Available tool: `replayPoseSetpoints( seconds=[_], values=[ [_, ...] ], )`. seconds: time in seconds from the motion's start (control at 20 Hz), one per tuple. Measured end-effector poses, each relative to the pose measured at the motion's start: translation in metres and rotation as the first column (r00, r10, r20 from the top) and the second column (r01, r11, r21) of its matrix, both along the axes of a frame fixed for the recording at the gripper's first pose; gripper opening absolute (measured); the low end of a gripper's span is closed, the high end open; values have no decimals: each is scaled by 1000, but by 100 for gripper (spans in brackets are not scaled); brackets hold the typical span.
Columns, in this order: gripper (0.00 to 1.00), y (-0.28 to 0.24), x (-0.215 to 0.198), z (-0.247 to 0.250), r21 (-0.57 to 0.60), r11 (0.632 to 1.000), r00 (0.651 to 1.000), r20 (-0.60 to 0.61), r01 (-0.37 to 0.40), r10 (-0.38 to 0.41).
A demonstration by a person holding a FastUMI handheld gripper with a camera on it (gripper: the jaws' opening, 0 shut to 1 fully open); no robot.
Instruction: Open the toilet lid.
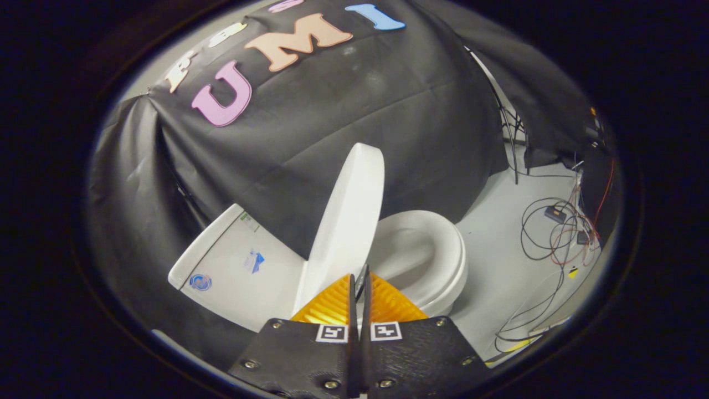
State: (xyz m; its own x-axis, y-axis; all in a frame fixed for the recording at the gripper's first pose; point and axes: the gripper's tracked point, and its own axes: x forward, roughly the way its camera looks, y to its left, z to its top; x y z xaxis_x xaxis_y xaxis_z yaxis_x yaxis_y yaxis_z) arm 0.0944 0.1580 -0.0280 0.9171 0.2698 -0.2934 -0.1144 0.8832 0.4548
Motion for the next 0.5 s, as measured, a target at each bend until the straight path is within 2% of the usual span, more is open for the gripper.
replayPoseSetpoints(
  seconds=[0.35, 0.5],
  values=[
    [1, 14, -4, 18, -99, 995, 998, 55, -13, 19],
    [1, 23, -6, 26, -100, 995, 996, 85, -23, 31]
  ],
)
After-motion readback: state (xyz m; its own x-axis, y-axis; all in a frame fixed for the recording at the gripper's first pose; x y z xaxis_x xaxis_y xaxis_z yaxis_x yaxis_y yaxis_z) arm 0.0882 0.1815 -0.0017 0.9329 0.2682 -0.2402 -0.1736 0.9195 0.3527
